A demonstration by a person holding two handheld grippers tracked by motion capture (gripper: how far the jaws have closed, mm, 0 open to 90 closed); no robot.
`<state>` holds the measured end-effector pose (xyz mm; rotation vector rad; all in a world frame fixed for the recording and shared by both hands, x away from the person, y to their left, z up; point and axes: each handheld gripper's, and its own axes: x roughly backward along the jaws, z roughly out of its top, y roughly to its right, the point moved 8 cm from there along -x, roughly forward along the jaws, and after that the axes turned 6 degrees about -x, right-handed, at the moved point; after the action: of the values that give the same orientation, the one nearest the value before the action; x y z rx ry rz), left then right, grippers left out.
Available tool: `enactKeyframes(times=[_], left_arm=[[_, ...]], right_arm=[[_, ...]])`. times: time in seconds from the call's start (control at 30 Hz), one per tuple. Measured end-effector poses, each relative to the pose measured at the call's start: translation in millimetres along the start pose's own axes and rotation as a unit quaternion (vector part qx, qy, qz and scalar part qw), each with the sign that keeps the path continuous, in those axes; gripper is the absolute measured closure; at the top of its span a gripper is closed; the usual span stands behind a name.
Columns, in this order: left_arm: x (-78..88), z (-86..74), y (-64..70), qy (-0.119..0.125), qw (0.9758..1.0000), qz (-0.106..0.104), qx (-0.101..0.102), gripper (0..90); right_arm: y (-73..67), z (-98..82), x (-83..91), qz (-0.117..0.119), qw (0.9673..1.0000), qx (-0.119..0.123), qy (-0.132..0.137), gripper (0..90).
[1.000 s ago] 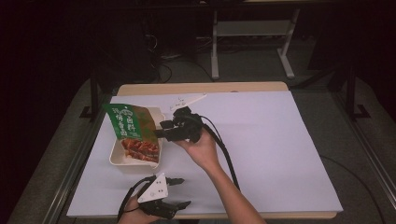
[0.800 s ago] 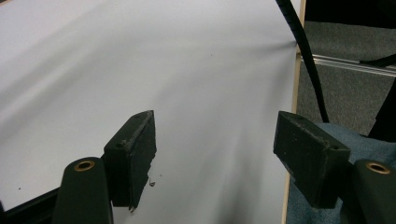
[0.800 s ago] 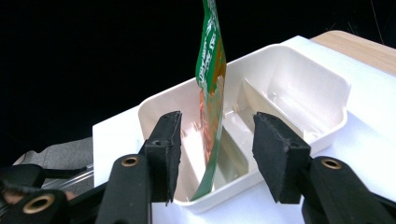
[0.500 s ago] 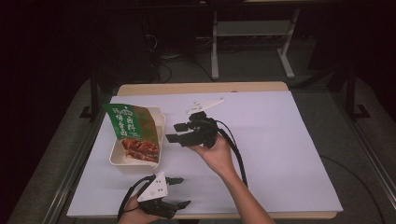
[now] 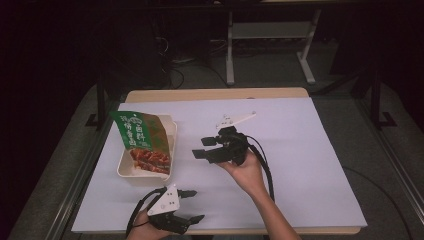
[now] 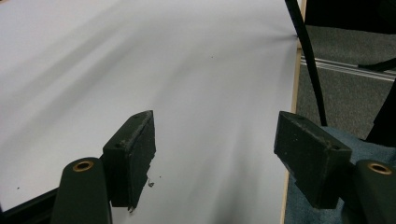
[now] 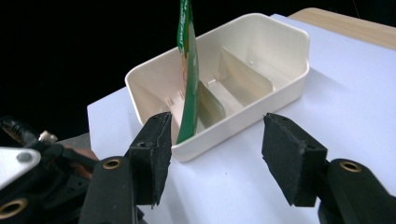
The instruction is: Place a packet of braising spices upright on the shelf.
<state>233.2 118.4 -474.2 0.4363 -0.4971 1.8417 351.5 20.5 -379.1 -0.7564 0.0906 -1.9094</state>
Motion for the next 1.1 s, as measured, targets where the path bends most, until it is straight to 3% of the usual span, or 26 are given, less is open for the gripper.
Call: enactKeyframes(times=[0.73,0.87,1.1], left_arm=[[-0.1,-0.3,-3.4,-0.001,1.0,0.004,-0.001,28.9],[-0.1,0.2,-2.7,0.002,0.9999,0.004,0.009,29.0],[1.0,-1.1,-4.2,-0.006,1.0,0.005,0.0,29.0]], right_arm=[[21.6,-39.2,34.3,-0.028,0.9993,-0.024,-0.005,34.4],[25.2,-47.3,41.8,-0.033,0.9991,-0.027,-0.006,33.9],[31.2,-59.3,54.2,-0.041,0.9987,-0.031,0.001,32.6]])
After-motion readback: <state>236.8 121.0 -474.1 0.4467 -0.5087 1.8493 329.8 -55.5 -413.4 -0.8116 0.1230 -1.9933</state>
